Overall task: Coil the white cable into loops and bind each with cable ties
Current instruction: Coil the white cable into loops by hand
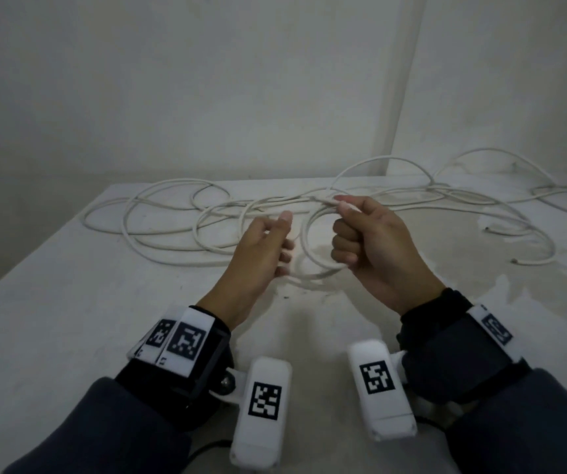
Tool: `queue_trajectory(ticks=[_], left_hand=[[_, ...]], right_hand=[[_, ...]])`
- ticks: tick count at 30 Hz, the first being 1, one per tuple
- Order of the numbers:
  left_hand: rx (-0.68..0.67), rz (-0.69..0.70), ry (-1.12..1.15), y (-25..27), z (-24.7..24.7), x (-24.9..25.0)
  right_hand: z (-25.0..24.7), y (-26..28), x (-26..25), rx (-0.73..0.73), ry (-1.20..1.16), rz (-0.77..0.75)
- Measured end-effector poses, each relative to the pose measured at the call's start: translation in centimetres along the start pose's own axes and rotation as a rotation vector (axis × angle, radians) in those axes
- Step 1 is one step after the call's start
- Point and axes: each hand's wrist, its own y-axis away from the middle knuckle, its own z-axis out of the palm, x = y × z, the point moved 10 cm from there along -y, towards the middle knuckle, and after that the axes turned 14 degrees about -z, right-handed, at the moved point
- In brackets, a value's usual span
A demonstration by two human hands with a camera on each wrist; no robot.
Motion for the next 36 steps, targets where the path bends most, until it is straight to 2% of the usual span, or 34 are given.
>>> queue_trajectory(ticks=[2, 5, 10, 13, 16, 20, 23, 30, 36], left_hand=[[0.058, -0.089, -0.062, -0.3, -0.9, -1.1], [0.081, -0.172, -0.040, -0.3, -1.6, -2.0], [0.138, -0.236, 0.165, -0.5, -2.7, -3.2], [0.137, -0.201, 0.328, -0.6, -3.2, -3.2], [0.138, -0.047, 0.269, -0.3, -3.2, -1.6], [0.063, 0.178, 0.274, 1.1, -2.3, 1.8], [0.004, 0.214, 0.300, 1.6, -1.8, 2.3], [-0.081, 0.148, 0.245, 1.3, -0.6, 2.0], [-0.240, -0.019, 0.323, 1.1, 0.4, 0.7]], right_hand=[[-0.9, -0.4, -0.4, 0.071, -0.113, -0.017], [-0.9, -0.4, -0.1, 0.083, -0.225, -0.002], [0.0, -0.2, 0.3, 0.045, -0.292, 0.030], [0.0, -0.2, 0.5, 0.047, -0.279, 0.035], [-0.7, -0.3, 0.6, 0.072, -0.173, 0.018], [-0.9, 0.0, 1.1, 0.032, -0.052, 0.074], [-0.2, 0.3, 1.8, -0.056, 0.053, 0.136], [1.0, 0.9, 1.6, -0.211, 0.249, 0.095], [0.4, 0.4, 0.8, -0.165, 0.277, -0.002]])
